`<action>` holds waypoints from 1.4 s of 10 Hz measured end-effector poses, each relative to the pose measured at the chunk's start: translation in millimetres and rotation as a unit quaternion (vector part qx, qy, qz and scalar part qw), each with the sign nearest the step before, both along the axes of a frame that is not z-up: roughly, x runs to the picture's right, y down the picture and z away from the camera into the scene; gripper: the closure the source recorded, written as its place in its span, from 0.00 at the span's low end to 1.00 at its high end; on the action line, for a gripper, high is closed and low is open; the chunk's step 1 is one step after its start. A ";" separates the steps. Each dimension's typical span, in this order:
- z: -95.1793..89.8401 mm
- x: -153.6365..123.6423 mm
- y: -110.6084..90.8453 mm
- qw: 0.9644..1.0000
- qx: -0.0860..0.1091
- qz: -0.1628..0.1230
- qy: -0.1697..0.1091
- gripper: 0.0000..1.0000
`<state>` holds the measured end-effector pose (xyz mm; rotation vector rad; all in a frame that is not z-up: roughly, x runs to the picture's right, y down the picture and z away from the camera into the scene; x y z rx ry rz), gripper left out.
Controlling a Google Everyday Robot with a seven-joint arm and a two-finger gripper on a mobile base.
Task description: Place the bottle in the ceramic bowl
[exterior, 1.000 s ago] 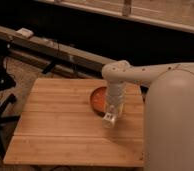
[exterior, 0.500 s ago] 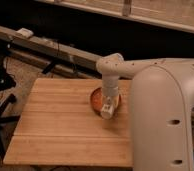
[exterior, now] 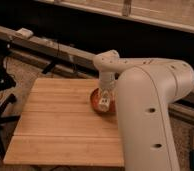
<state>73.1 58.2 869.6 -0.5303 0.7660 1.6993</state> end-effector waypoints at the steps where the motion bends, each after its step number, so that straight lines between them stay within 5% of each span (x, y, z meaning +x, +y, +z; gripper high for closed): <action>1: 11.0 -1.6 -5.0 1.000 0.008 -0.007 -0.013 0.86; 10: 13.2 -1.5 -5.7 1.000 0.009 -0.008 -0.015 0.91; 14: 13.2 -1.0 -5.5 1.000 0.009 -0.008 -0.015 0.52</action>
